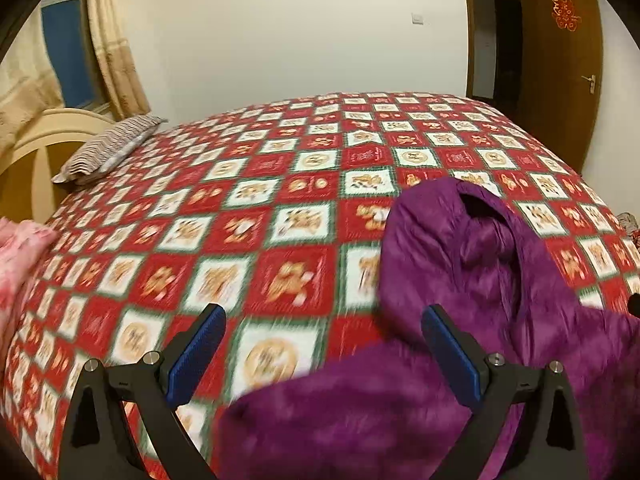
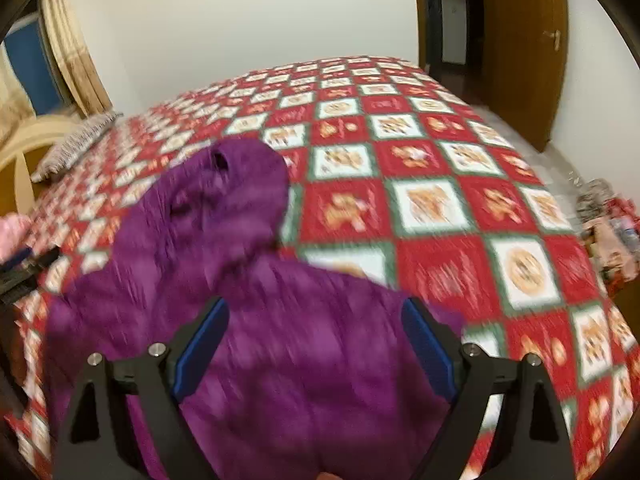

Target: Fold large clothes

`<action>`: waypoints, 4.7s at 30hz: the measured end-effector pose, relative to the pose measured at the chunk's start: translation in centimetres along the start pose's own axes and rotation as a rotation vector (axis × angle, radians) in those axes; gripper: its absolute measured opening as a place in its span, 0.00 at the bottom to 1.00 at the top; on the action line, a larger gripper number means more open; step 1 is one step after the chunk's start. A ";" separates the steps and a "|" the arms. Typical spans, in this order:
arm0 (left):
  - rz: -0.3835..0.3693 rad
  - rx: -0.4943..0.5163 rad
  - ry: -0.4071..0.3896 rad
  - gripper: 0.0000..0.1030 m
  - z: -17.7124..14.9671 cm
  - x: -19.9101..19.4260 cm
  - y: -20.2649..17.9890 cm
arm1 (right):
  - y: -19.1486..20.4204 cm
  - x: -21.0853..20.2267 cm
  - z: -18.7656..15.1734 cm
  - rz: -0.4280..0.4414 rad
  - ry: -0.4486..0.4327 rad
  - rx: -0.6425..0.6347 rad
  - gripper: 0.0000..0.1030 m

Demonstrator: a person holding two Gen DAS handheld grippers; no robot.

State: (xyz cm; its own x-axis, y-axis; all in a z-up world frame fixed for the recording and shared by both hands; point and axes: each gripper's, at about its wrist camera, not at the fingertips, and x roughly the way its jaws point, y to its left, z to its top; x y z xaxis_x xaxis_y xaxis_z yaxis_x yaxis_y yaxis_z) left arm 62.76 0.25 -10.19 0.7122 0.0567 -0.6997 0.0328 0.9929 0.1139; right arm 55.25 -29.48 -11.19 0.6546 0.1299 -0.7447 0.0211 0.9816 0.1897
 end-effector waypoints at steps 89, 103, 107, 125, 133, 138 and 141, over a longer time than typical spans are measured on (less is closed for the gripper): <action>-0.342 0.048 -0.119 0.05 -12.8 -11.7 1.1 | 3.4 -8.1 -9.6 0.227 -0.112 -0.242 0.05; -0.393 -0.155 0.034 0.84 -11.8 -9.0 -0.7 | 4.2 -5.1 -9.5 0.371 0.068 0.010 0.80; -0.416 -0.101 0.094 0.19 -12.5 -7.1 -3.7 | 5.2 -2.1 -10.4 0.377 0.160 0.071 0.13; -0.350 0.005 0.098 0.21 -18.3 -10.2 -4.0 | 4.5 -4.3 -16.6 0.383 0.207 0.021 0.09; -0.183 0.051 -0.047 0.77 -15.6 -15.7 -1.0 | 2.5 -7.8 -15.3 0.303 0.152 -0.004 0.46; -0.107 0.008 -0.102 0.78 -12.0 -15.5 0.6 | 0.4 -10.4 -13.4 0.212 0.082 0.002 0.54; -0.051 -0.044 -0.111 0.78 -9.5 -13.6 0.1 | 1.3 -10.5 -10.4 0.166 0.020 0.013 0.49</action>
State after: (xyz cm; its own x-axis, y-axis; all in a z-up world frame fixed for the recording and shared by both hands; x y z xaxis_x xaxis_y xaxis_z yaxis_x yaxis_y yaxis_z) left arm 46.41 0.61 -7.40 0.7840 -0.0031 -0.6208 0.0416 0.9980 0.0475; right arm 40.60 -28.09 -9.77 0.6350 0.2933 -0.7147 -0.0769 0.9445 0.3194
